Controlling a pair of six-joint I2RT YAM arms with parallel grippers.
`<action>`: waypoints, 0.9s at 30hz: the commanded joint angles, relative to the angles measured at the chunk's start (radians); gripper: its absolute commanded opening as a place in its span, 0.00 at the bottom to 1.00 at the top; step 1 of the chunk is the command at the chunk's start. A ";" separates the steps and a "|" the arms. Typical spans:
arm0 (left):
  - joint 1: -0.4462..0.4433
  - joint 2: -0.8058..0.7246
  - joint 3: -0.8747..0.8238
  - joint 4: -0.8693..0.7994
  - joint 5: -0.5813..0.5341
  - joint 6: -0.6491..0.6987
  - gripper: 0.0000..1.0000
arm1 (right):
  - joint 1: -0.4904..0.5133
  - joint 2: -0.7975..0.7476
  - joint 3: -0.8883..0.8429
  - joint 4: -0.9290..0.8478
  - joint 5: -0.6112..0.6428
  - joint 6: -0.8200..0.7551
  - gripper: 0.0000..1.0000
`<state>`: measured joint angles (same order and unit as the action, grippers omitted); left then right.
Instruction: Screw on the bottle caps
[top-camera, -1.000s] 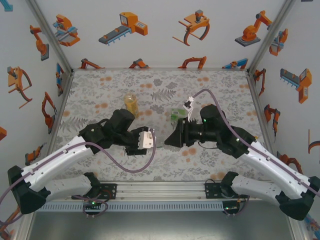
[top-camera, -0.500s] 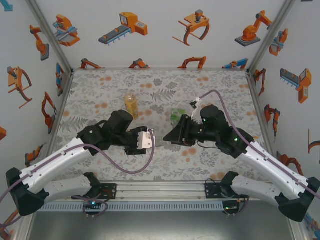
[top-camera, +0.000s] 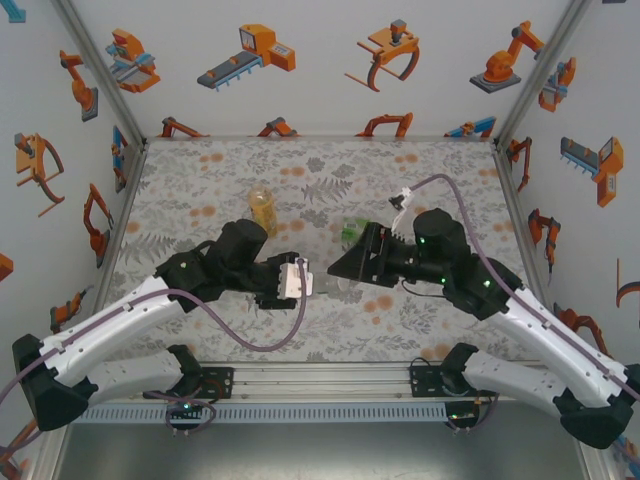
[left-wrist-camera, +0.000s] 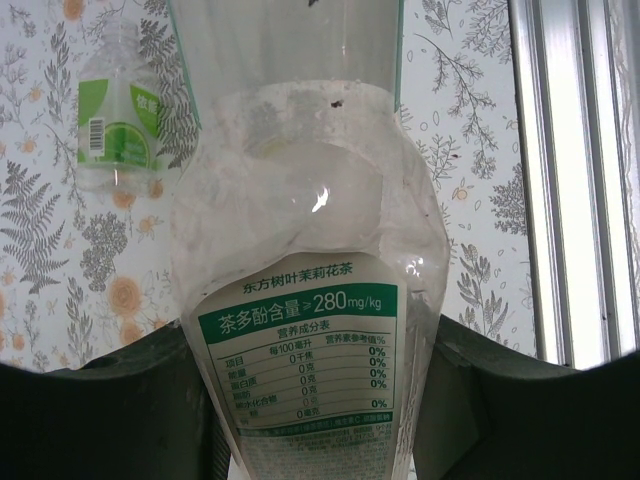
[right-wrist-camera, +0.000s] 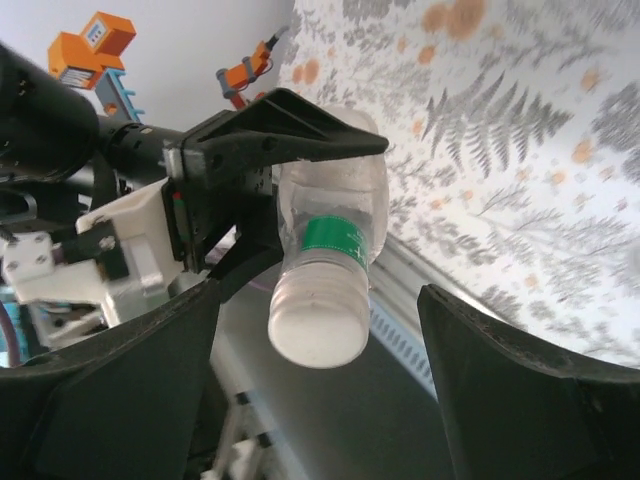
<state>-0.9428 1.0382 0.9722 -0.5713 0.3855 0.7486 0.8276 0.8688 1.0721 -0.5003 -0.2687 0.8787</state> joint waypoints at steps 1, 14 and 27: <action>-0.005 0.001 0.004 0.008 0.030 -0.002 0.00 | 0.001 -0.055 0.035 -0.022 0.068 -0.271 0.68; -0.005 0.029 0.012 0.001 0.038 -0.010 0.00 | 0.000 -0.214 -0.092 0.168 -0.256 -1.142 0.55; -0.005 0.033 0.011 0.005 0.025 -0.012 0.00 | 0.008 -0.149 -0.203 0.249 -0.378 -1.255 0.66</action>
<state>-0.9428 1.0733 0.9722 -0.5716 0.3923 0.7483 0.8288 0.7246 0.8902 -0.3206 -0.6075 -0.3351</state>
